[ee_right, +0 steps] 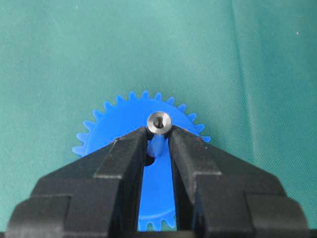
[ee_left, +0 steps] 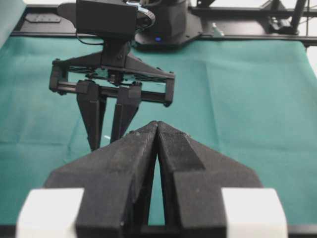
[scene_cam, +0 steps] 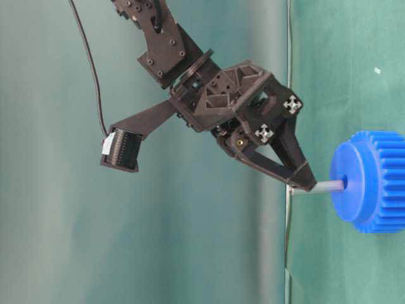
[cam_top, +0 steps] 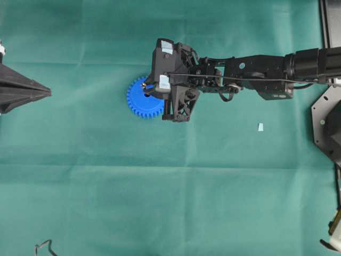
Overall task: Insert the shaft into the center hole of the gear.
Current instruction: 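Lower the held shaft into the blue gear's center hole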
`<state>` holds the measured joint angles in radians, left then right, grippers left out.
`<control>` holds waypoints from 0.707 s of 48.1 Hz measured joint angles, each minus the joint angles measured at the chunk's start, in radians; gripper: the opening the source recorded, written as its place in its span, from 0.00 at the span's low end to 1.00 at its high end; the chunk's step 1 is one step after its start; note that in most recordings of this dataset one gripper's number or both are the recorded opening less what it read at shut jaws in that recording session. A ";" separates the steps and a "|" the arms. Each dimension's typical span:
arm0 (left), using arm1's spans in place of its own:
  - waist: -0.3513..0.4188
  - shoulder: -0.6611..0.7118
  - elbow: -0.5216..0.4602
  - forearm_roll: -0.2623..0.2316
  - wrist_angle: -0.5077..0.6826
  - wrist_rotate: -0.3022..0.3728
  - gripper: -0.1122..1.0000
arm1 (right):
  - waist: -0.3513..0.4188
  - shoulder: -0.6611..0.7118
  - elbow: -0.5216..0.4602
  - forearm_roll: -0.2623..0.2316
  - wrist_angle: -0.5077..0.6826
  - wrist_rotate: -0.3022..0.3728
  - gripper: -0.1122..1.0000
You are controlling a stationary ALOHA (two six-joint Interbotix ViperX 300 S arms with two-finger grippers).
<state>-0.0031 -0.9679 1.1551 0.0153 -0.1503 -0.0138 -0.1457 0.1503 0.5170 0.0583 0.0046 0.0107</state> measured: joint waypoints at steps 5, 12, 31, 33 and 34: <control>-0.002 0.000 0.002 0.000 0.000 0.000 0.10 | 0.000 0.000 0.002 0.000 -0.006 0.000 0.29; -0.002 0.000 0.000 0.000 0.000 0.000 0.10 | 0.000 0.000 0.002 0.000 -0.009 0.000 0.29; -0.002 0.000 0.000 0.000 0.000 0.000 0.10 | -0.002 -0.009 0.009 0.000 -0.011 0.000 0.29; -0.002 0.000 0.000 0.000 0.000 0.000 0.10 | -0.002 -0.014 0.012 0.000 -0.011 0.000 0.29; -0.002 0.000 0.000 0.000 0.000 0.000 0.10 | -0.002 -0.015 0.015 0.002 -0.011 0.000 0.29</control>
<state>-0.0046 -0.9679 1.1551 0.0153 -0.1503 -0.0138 -0.1473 0.1350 0.5323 0.0598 -0.0061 0.0107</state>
